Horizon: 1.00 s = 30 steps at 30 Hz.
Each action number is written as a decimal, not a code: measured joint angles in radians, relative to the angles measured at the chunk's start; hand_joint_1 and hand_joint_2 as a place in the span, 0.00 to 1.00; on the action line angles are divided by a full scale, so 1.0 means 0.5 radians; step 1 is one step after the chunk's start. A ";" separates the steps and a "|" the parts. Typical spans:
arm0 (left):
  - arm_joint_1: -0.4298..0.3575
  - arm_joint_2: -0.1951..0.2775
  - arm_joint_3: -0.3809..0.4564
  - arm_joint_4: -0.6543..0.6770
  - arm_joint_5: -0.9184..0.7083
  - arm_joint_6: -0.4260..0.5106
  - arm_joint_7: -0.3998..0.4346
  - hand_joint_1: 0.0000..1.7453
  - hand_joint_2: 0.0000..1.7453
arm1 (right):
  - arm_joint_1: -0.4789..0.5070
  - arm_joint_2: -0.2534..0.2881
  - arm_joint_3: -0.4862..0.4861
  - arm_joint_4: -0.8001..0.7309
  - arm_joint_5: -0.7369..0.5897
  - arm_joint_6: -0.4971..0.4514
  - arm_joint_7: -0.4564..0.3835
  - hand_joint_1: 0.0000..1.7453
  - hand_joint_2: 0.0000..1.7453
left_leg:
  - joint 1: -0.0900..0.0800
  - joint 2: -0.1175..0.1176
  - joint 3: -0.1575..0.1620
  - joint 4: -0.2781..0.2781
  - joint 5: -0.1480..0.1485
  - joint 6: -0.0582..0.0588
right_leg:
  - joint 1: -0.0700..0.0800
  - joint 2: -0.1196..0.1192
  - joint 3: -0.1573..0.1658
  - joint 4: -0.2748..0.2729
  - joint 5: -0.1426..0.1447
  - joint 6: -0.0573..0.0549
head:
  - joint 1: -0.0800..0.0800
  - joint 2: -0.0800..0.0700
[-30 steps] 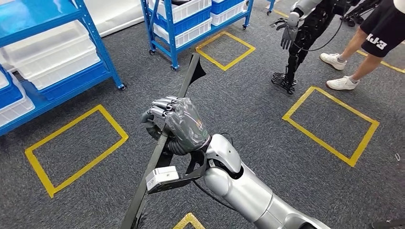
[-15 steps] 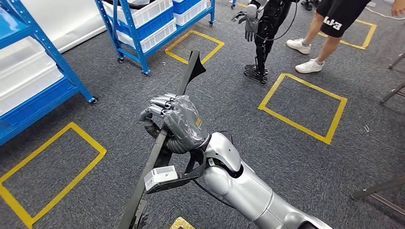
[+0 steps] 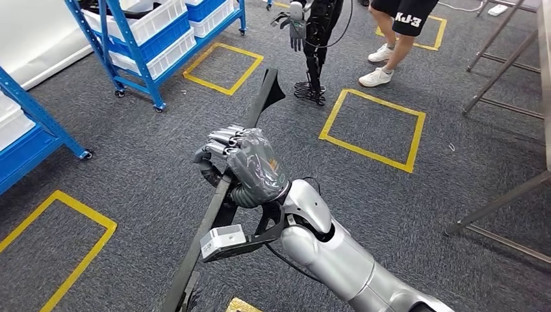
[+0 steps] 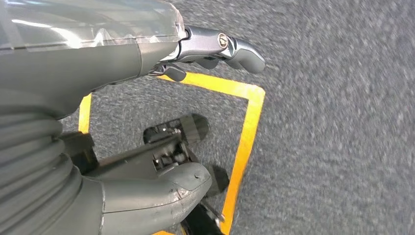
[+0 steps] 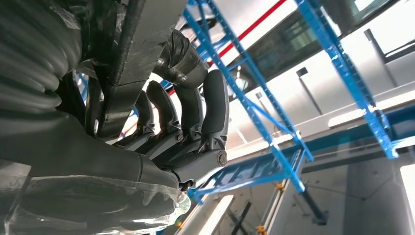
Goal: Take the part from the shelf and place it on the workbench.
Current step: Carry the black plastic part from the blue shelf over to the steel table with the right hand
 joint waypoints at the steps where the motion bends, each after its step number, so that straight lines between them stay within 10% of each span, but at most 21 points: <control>1: -0.001 0.000 0.000 0.000 0.000 0.000 0.001 0.00 1.00 | 0.000 0.000 0.000 -0.007 0.001 0.000 0.000 1.00 1.00 | -0.005 0.017 0.005 0.003 -0.007 -0.010 | 0.008 -0.035 0.059 -0.108 0.034 -0.010 | 0.000 0.000; 5: -0.005 -0.002 0.000 0.000 -0.001 0.000 0.003 0.00 1.00 | -0.002 -0.002 -0.003 -0.026 0.001 0.001 0.002 1.00 1.00 | -0.010 0.068 0.022 0.004 -0.028 -0.053 | 0.028 -0.014 0.097 -0.201 0.049 -0.058 | -0.001 0.000; 7: -0.007 -0.004 0.000 0.000 -0.002 0.000 0.003 0.00 1.00 | -0.005 -0.003 -0.005 -0.034 0.001 0.001 0.005 1.00 1.00 | 0.000 -0.002 0.001 0.071 -0.086 -0.069 | 0.017 0.024 0.106 -0.215 0.058 -0.085 | -0.001 0.000; 10: 0.002 -0.004 0.000 0.000 -0.007 0.000 0.005 0.00 1.00 | -0.009 -0.003 -0.007 -0.045 0.002 0.008 0.011 1.00 1.00 | 0.006 -0.118 -0.165 0.440 -0.268 -0.076 | 0.015 0.090 0.109 -0.218 0.063 -0.109 | -0.002 0.000; 12: 0.009 -0.004 0.000 0.000 -0.007 0.000 0.007 0.00 1.00 | -0.008 -0.005 -0.007 -0.046 0.002 0.015 0.016 1.00 1.00 | 0.006 -0.128 -0.249 0.590 -0.282 -0.076 | 0.019 0.149 0.109 -0.213 0.063 -0.111 | -0.001 0.000; 16: 0.004 -0.004 0.000 0.000 -0.008 0.000 0.007 0.00 1.00 | -0.010 -0.005 -0.008 -0.050 0.005 0.018 0.017 1.00 1.00 | 0.016 -0.232 -0.092 0.175 -0.026 -0.058 | 0.016 0.260 0.103 -0.189 0.056 -0.097 | -0.001 0.000; 20: -0.003 -0.006 -0.002 0.000 -0.015 -0.003 0.010 0.00 1.00 | -0.013 -0.007 -0.013 -0.053 0.014 0.019 0.024 1.00 1.00 | 0.016 -0.264 -0.041 0.044 0.006 -0.039 | 0.006 0.338 0.068 -0.185 0.070 -0.049 | -0.002 0.000; 23: -0.012 -0.012 -0.003 0.000 -0.025 -0.005 0.010 0.00 1.00 | -0.024 -0.014 -0.028 -0.059 0.024 0.017 0.028 1.00 1.00 | 0.020 -0.196 -0.031 0.016 0.025 0.000 | 0.017 0.215 0.014 -0.075 -0.003 -0.023 | 0.003 0.000; 27: -0.001 -0.012 -0.004 0.000 -0.032 -0.006 0.012 0.00 1.00 | -0.038 -0.026 -0.048 -0.064 0.044 0.013 0.034 1.00 1.00 | 0.004 -0.084 -0.030 0.013 0.021 0.020 | 0.005 0.088 -0.198 0.365 -0.192 -0.002 | 0.006 0.000; 30: -0.001 -0.013 -0.004 0.000 -0.033 -0.007 0.012 0.00 1.00 | -0.052 -0.042 -0.074 -0.082 0.067 0.008 0.051 1.00 1.00 | 0.004 -0.013 -0.021 0.014 0.010 0.013 | -0.003 0.035 -0.065 0.118 -0.035 -0.001 | 0.007 0.000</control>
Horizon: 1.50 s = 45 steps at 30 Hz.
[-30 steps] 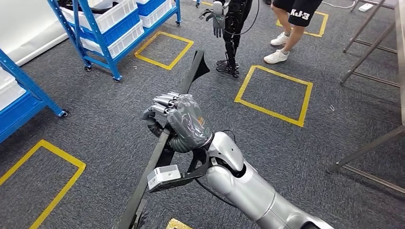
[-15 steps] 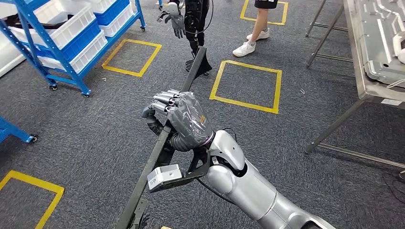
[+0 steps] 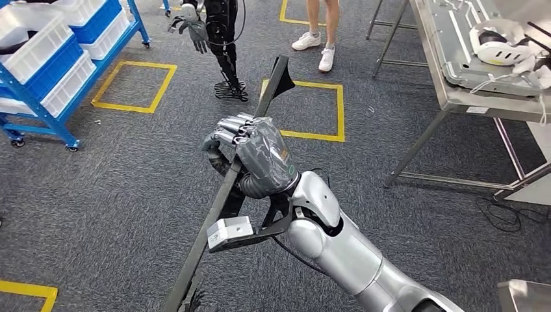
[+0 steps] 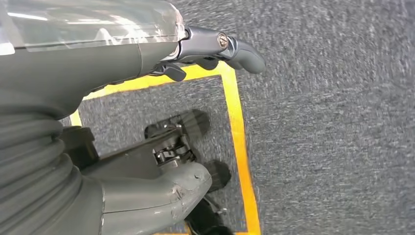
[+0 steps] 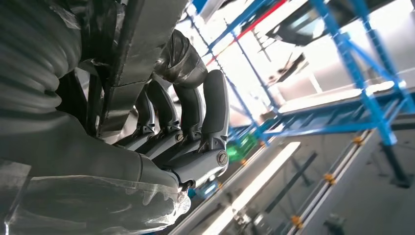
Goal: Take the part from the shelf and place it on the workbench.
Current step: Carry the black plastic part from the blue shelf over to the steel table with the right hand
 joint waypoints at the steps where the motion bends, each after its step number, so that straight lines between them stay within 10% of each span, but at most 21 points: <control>1: 0.000 0.000 0.000 0.000 0.000 0.000 -0.001 0.00 1.00 | -0.012 -0.004 -0.013 -0.010 0.007 -0.003 0.007 1.00 1.00 | -0.005 0.018 0.005 0.001 -0.006 -0.007 | 0.010 -0.046 0.075 -0.139 0.048 -0.006 | 0.000 0.000; 3: 0.000 0.000 0.000 0.000 0.001 0.000 -0.002 0.00 1.00 | -0.040 -0.010 -0.040 -0.030 0.017 -0.011 0.016 1.00 1.00 | -0.013 0.051 0.016 0.003 -0.017 -0.025 | 0.031 -0.099 0.158 -0.298 0.086 -0.026 | 0.000 0.000; 6: -0.002 -0.001 0.000 0.000 0.002 -0.001 -0.002 0.00 1.00 | -0.054 -0.022 -0.079 -0.055 0.030 -0.018 0.024 1.00 1.00 | -0.013 0.078 0.031 0.007 -0.036 -0.057 | 0.037 -0.050 0.164 -0.319 0.086 -0.059 | -0.001 0.000; 11: 0.009 0.000 0.000 0.000 0.005 -0.002 -0.005 0.00 1.00 | -0.075 -0.029 -0.100 -0.078 0.035 -0.021 0.031 1.00 1.00 | 0.006 -0.105 -0.176 0.468 -0.273 -0.085 | 0.021 0.058 0.176 -0.333 0.097 -0.109 | -0.002 0.000; 13: 0.019 0.002 0.001 0.000 0.008 -0.002 -0.005 0.00 1.00 | -0.073 -0.032 -0.100 -0.078 0.035 -0.022 0.032 1.00 1.00 | 0.006 -0.115 -0.245 0.580 -0.266 -0.088 | 0.024 0.118 0.174 -0.325 0.095 -0.110 | -0.002 0.000; 17: 0.021 0.005 0.001 0.000 0.015 -0.001 -0.008 0.00 1.00 | -0.072 -0.036 -0.105 -0.080 0.035 -0.024 0.033 1.00 1.00 | 0.015 -0.231 -0.067 0.142 -0.020 -0.071 | 0.018 0.229 0.162 -0.291 0.084 -0.090 | -0.001 0.000; 19: 0.026 0.007 0.001 0.000 0.019 -0.002 -0.009 0.00 1.00 | -0.069 -0.041 -0.110 -0.080 0.038 -0.027 0.034 1.00 1.00 | 0.013 -0.291 -0.032 0.056 -0.012 -0.063 | 0.009 0.269 0.139 -0.283 0.090 -0.065 | -0.002 0.000; 21: 0.031 0.006 0.001 0.000 0.023 -0.003 -0.011 0.00 1.00 | -0.064 -0.050 -0.120 -0.081 0.040 -0.028 0.037 1.00 1.00 | 0.013 -0.258 -0.028 0.041 -0.001 -0.046 | 0.002 0.307 0.126 -0.292 0.102 -0.039 | -0.002 0.000; 26: 0.037 0.001 0.002 0.000 0.029 -0.014 -0.020 0.00 1.00 | -0.063 -0.070 -0.147 -0.094 0.054 -0.029 0.041 1.00 1.00 | 0.014 -0.130 -0.013 0.000 0.021 0.002 | 0.015 0.071 -0.061 0.085 -0.103 -0.003 | 0.011 0.000; 28: 0.048 0.001 0.002 0.000 0.032 -0.020 -0.021 0.00 1.00 | -0.057 -0.075 -0.148 -0.094 0.063 -0.029 0.043 1.00 1.00 | 0.010 -0.073 -0.013 0.000 0.016 0.003 | 0.010 0.045 -0.144 0.244 -0.140 0.004 | 0.011 0.000; 34: 0.046 -0.001 0.003 -0.001 0.039 -0.035 -0.038 0.00 1.00 | -0.062 -0.082 -0.149 -0.096 0.076 -0.027 0.045 1.00 1.00 | -0.007 0.043 0.019 0.001 -0.016 -0.033 | 0.032 -0.093 0.151 -0.311 0.093 -0.026 | 0.011 0.000; 38: 0.042 -0.003 0.003 0.000 0.039 -0.032 -0.050 0.00 1.00 | -0.067 -0.080 -0.150 -0.097 0.077 -0.027 0.048 1.00 1.00 | -0.003 0.040 0.031 0.037 -0.068 -0.074 | 0.029 -0.013 0.166 -0.329 0.095 -0.077 | 0.010 0.000; 42: 0.051 -0.002 0.003 0.000 0.036 -0.029 -0.054 0.00 1.00 | -0.067 -0.071 -0.147 -0.093 0.077 -0.026 0.048 1.00 1.00 | 0.003 -0.102 -0.195 0.508 -0.284 -0.083 | 0.023 0.073 0.178 -0.333 0.095 -0.111 | 0.009 0.000; 45: 0.060 -0.001 0.003 0.000 0.035 -0.029 -0.054 0.00 1.00 | -0.062 -0.071 -0.147 -0.090 0.077 -0.026 0.048 1.00 1.00 | 0.003 -0.125 -0.235 0.506 -0.182 -0.069 | 0.030 0.159 0.184 -0.324 0.090 -0.113 | 0.009 0.000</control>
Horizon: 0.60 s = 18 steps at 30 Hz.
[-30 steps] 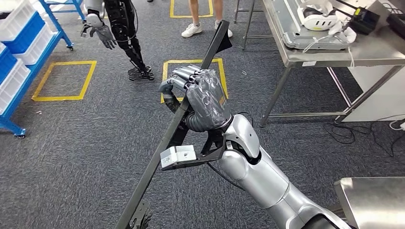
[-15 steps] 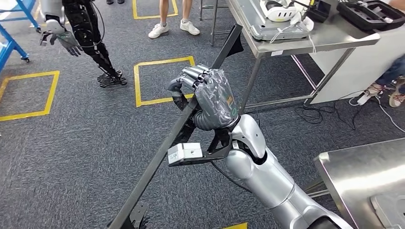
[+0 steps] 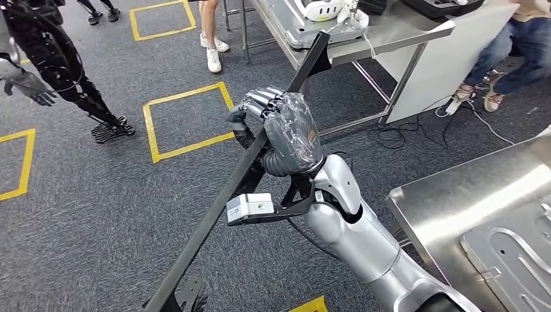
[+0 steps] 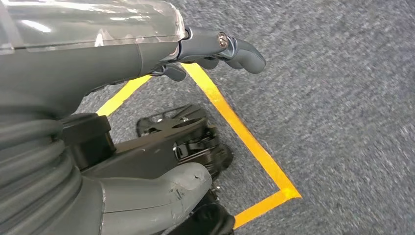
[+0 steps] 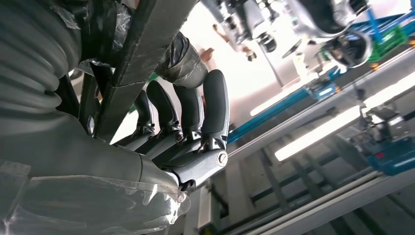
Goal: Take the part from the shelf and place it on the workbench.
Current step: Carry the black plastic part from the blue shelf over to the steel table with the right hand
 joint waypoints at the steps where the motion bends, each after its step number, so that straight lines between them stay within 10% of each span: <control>1: 0.000 0.001 0.000 0.000 0.000 0.000 0.000 0.00 1.00 | 0.000 0.000 0.000 0.000 0.000 0.000 0.000 1.00 1.00 | 0.000 -0.026 0.049 -0.135 0.090 0.009 | -0.001 0.028 0.002 0.004 -0.003 0.002 | 0.000 0.000; 4: 0.001 0.006 0.000 0.000 -0.002 0.001 -0.001 0.00 1.00 | 0.001 0.001 0.000 0.002 0.000 0.000 0.000 1.00 1.00 | 0.002 -0.160 0.170 -0.447 0.221 0.027 | -0.009 0.100 -0.017 0.023 -0.009 0.025 | 0.001 0.000; 7: 0.003 0.006 0.000 0.000 -0.008 0.001 0.002 0.00 1.00 | 0.007 0.002 0.000 0.004 -0.003 0.001 -0.005 1.00 1.00 | 0.001 -0.133 0.189 -0.490 0.223 0.040 | -0.020 0.144 -0.036 0.022 -0.003 0.062 | 0.001 0.000; 11: -0.001 0.003 -0.002 0.000 -0.015 -0.001 0.004 0.00 1.00 | 0.012 0.002 0.000 -0.003 -0.012 0.001 -0.019 1.00 1.00 | 0.007 -0.030 0.209 -0.524 0.235 0.074 | -0.011 -0.067 -0.175 0.311 -0.166 0.099 | 0.013 0.000; 14: 0.005 0.005 -0.002 0.000 -0.017 -0.005 0.006 0.00 1.00 | 0.029 0.002 0.000 -0.003 -0.022 0.004 -0.028 1.00 1.00 | 0.005 0.055 0.213 -0.521 0.224 0.074 | -0.031 -0.113 -0.306 0.538 -0.210 0.119 | 0.013 0.000; 18: -0.003 0.004 -0.002 0.000 -0.020 -0.011 0.006 0.00 1.00 | 0.031 0.003 0.002 -0.006 -0.039 0.011 -0.036 1.00 1.00 | -0.001 0.144 0.243 -0.515 0.193 0.050 | -0.024 -0.224 -0.085 0.094 0.015 0.111 | 0.013 0.000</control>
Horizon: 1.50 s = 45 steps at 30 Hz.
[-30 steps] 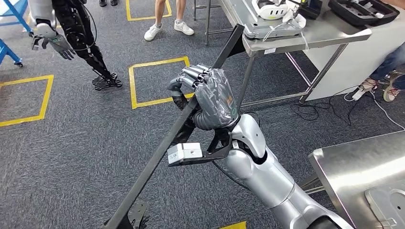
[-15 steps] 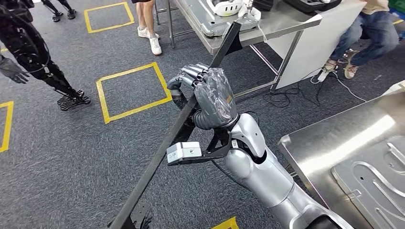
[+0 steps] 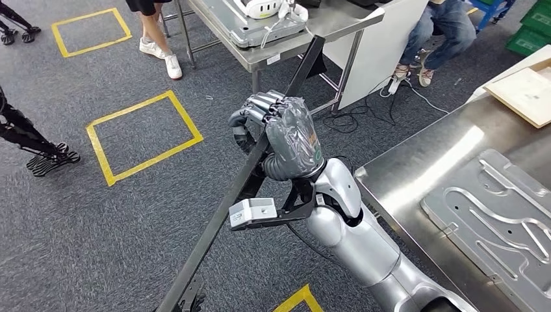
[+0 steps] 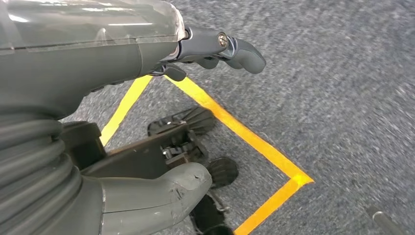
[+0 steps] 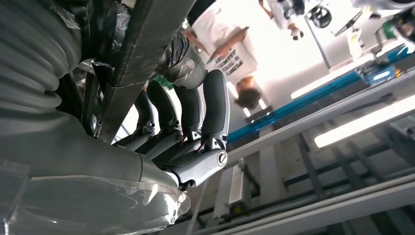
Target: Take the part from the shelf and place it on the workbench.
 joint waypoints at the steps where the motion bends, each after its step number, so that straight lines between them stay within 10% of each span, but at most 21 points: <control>1: -0.002 0.000 0.000 0.000 -0.001 -0.001 -0.001 0.00 1.00 | 0.000 0.001 0.000 -0.001 -0.001 0.002 -0.001 1.00 1.00 | -0.005 0.017 0.008 0.001 -0.007 -0.010 | 0.010 -0.023 0.034 -0.068 0.013 -0.010 | 0.000 0.000; 4: -0.007 0.000 0.000 0.000 -0.002 -0.002 -0.002 0.00 1.00 | 0.001 0.003 0.001 -0.002 -0.004 0.007 -0.002 1.00 1.00 | -0.009 0.060 0.026 0.001 -0.029 -0.045 | 0.020 0.021 0.044 -0.096 0.010 -0.045 | 0.000 0.000; 6: -0.014 0.001 0.000 0.000 0.000 -0.005 -0.004 0.00 1.00 | -0.003 0.005 0.001 -0.005 -0.005 0.007 -0.003 1.00 1.00 | 0.002 -0.001 0.011 0.065 -0.082 -0.064 | 0.009 0.062 0.056 -0.110 0.016 -0.071 | -0.001 0.000; 11: -0.001 0.005 0.000 0.000 0.013 -0.009 -0.014 0.00 1.00 | 0.004 0.010 0.004 -0.006 -0.005 0.008 -0.005 1.00 1.00 | 0.009 -0.132 -0.245 0.576 -0.273 -0.076 | 0.010 0.176 0.061 -0.104 0.015 -0.101 | -0.003 0.000; 15: 0.002 0.009 0.001 0.000 0.017 -0.006 -0.025 0.00 1.00 | 0.005 0.008 0.003 -0.007 -0.006 0.009 -0.005 1.00 1.00 | 0.018 -0.241 -0.095 0.176 -0.027 -0.058 | 0.008 0.286 0.051 -0.069 0.002 -0.083 | -0.003 0.000; 17: 0.002 0.011 0.001 0.000 0.018 -0.003 -0.027 0.00 1.00 | 0.004 0.007 0.002 -0.010 -0.006 0.012 -0.006 1.00 1.00 | 0.019 -0.316 -0.048 0.064 -0.004 -0.050 | 0.000 0.330 0.030 -0.057 0.003 -0.058 | -0.003 0.000; 19: 0.001 0.011 0.001 0.000 0.018 -0.001 -0.028 0.00 1.00 | 0.004 0.002 -0.002 -0.016 -0.006 0.014 -0.007 1.00 1.00 | 0.016 -0.289 -0.044 0.053 0.002 -0.036 | -0.008 0.375 0.018 -0.066 0.015 -0.028 | -0.003 0.000; 22: -0.005 0.009 0.001 0.000 0.018 0.003 -0.030 0.00 1.00 | -0.002 -0.004 -0.007 -0.027 -0.006 0.012 -0.008 1.00 1.00 | 0.025 -0.211 -0.029 0.018 0.023 0.002 | 0.002 0.259 -0.034 0.036 -0.051 0.002 | 0.007 0.000; 26: 0.005 0.011 0.002 0.000 0.022 0.002 -0.032 0.00 1.00 | -0.005 -0.012 -0.009 -0.033 -0.005 0.012 -0.007 1.00 1.00 | 0.010 -0.096 -0.027 0.013 0.019 0.018 | -0.007 0.112 -0.239 0.448 -0.225 0.025 | 0.015 0.000; 32: 0.001 0.011 0.002 0.000 0.031 -0.015 -0.034 0.00 1.00 | -0.015 -0.025 -0.024 -0.039 -0.002 0.013 -0.004 1.00 1.00 | -0.006 0.032 0.005 0.012 -0.011 -0.012 | 0.030 -0.025 0.049 -0.086 0.013 -0.024 | 0.015 0.000; 36: -0.006 0.007 0.003 0.000 0.035 -0.016 -0.037 0.00 1.00 | -0.020 -0.037 -0.046 -0.040 0.003 0.012 0.007 1.00 1.00 | -0.006 0.030 0.020 0.035 -0.051 -0.052 | 0.023 0.049 0.062 -0.118 0.018 -0.068 | 0.014 0.000; 41: 0.007 0.007 0.004 0.000 0.045 -0.009 -0.032 0.00 1.00 | -0.024 -0.045 -0.060 -0.033 0.004 0.013 0.012 1.00 1.00 | 0.005 -0.129 -0.226 0.560 -0.286 -0.077 | 0.004 0.161 0.075 -0.129 0.024 -0.099 | 0.010 0.000; 45: 0.007 0.008 0.005 0.000 0.027 0.037 -0.009 0.00 1.00 | -0.021 -0.048 -0.065 -0.027 0.016 0.014 0.012 1.00 1.00 | 0.017 -0.196 -0.120 0.257 -0.052 -0.079 | -0.002 0.274 0.071 -0.090 0.002 -0.077 | 0.011 0.000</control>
